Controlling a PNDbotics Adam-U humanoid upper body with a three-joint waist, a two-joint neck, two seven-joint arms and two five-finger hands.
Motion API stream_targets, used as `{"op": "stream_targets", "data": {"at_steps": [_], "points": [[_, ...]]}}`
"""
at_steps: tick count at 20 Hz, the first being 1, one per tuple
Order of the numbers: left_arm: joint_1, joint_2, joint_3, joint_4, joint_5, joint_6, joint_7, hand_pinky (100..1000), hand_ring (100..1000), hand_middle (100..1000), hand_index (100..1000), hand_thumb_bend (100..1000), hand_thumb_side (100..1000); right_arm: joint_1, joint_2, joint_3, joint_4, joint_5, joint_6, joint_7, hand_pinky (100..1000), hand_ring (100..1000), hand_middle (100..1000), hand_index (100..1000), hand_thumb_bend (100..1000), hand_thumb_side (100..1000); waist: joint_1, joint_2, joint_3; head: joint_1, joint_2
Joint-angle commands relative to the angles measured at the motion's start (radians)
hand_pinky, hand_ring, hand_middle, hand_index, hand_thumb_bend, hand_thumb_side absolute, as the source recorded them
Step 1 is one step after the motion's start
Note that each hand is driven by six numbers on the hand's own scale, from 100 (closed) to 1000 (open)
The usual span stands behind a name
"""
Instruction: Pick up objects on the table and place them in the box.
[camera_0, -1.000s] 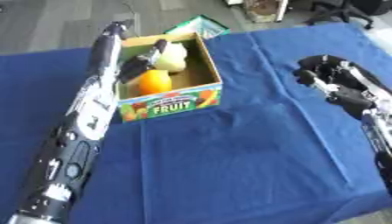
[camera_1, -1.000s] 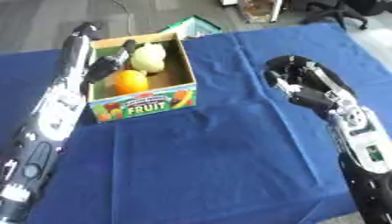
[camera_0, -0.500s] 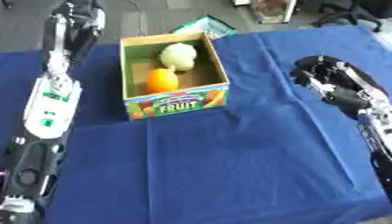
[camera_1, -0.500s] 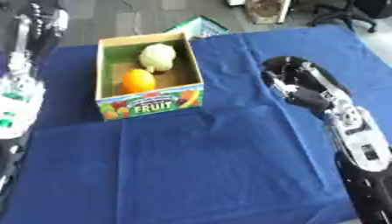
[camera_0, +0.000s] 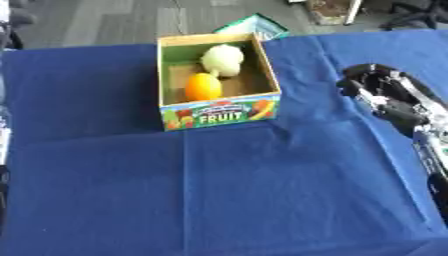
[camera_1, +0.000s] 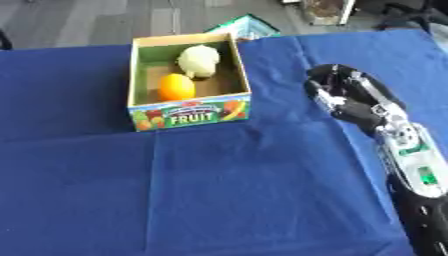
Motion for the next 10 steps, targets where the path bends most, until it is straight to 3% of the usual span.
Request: {"op": "stream_targets", "data": {"at_steps": [1,10], "points": [[0.04,0.011,0.038,-0.067,0.014,0.015,-0.009,815,585,573,773,100,617,-0.008,-0.026,-0.012,-0.029,0.001,0.0,-0.006,765,772,610,744,279,359,-0.001,-0.01,0.004,0.027,0.005],[0.146,-0.024,0.056,-0.083,0.043,0.05,-0.055,816,575,562,765,100,652,-0.008,-0.026,-0.013,-0.043,-0.005,-0.001,-0.015,762,769,606,730,274,354,-0.005,-0.007,0.012,0.025,0.031]]}}
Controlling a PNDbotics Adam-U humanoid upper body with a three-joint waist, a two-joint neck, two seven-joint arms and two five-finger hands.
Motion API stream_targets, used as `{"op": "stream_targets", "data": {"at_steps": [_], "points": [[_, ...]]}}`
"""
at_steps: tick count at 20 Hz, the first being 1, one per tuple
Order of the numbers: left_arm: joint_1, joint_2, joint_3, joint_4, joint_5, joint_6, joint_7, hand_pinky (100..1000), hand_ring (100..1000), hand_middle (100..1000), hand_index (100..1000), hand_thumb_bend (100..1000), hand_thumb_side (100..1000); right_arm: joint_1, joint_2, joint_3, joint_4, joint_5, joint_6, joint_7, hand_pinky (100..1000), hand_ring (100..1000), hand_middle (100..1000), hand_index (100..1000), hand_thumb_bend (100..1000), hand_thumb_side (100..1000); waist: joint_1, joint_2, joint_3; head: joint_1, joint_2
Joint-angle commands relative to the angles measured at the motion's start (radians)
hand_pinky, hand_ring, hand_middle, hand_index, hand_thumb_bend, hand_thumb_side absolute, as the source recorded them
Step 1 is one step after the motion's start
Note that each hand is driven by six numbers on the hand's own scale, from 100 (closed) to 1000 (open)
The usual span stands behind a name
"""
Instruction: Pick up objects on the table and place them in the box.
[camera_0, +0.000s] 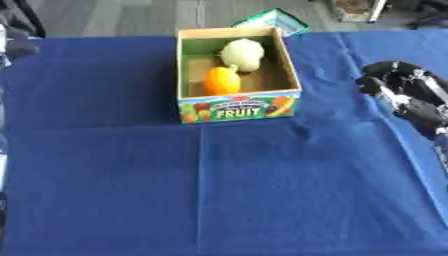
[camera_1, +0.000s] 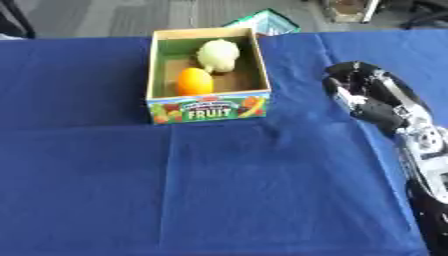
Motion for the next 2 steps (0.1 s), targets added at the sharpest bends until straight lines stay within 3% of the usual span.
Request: {"op": "stream_targets", "data": {"at_steps": [1,2], "points": [[0.008,-0.001,0.011,-0.021,0.012,0.007,-0.014,816,574,561,761,100,654,-0.012,-0.024,-0.009,-0.025,-0.004,-0.002,-0.005,762,769,606,729,274,354,-0.003,-0.011,0.003,-0.003,0.013],[0.013,-0.004,0.012,-0.019,0.015,0.01,-0.016,816,574,561,758,100,656,-0.012,-0.024,-0.009,-0.026,-0.004,-0.002,-0.006,762,769,606,728,275,354,-0.003,-0.01,0.005,-0.002,0.014]]}}
